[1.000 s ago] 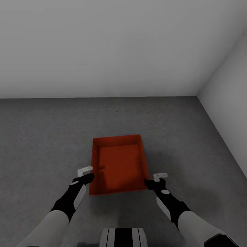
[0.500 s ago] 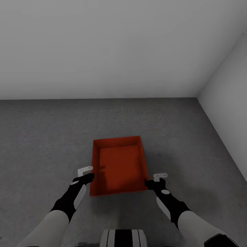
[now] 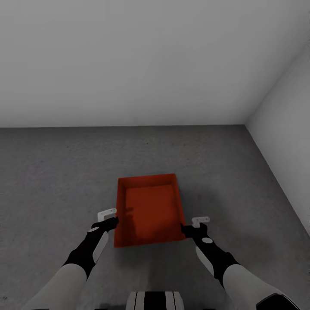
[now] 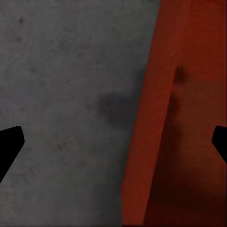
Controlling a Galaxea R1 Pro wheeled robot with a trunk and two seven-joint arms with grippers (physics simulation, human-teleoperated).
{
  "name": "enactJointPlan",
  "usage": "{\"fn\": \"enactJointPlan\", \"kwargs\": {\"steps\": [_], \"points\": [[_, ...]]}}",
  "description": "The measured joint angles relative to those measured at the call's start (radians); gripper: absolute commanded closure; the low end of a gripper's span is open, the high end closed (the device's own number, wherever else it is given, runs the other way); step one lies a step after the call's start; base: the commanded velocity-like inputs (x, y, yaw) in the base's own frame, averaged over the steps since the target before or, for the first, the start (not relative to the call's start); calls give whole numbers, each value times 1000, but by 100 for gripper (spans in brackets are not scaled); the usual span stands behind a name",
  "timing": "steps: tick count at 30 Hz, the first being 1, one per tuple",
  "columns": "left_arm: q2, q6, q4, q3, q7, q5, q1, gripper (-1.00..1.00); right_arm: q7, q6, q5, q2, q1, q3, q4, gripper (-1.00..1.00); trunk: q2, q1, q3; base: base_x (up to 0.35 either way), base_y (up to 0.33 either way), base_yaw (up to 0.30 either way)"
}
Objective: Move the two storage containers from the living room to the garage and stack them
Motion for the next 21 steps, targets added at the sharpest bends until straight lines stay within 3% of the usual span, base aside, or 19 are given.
{"fn": "enactJointPlan", "kwargs": {"steps": [21], "points": [[0,0,0,0,0,0,0,-100,-1,0,-2,1,0,-1,-5,-100,147,-81,66,0,0,0]]}}
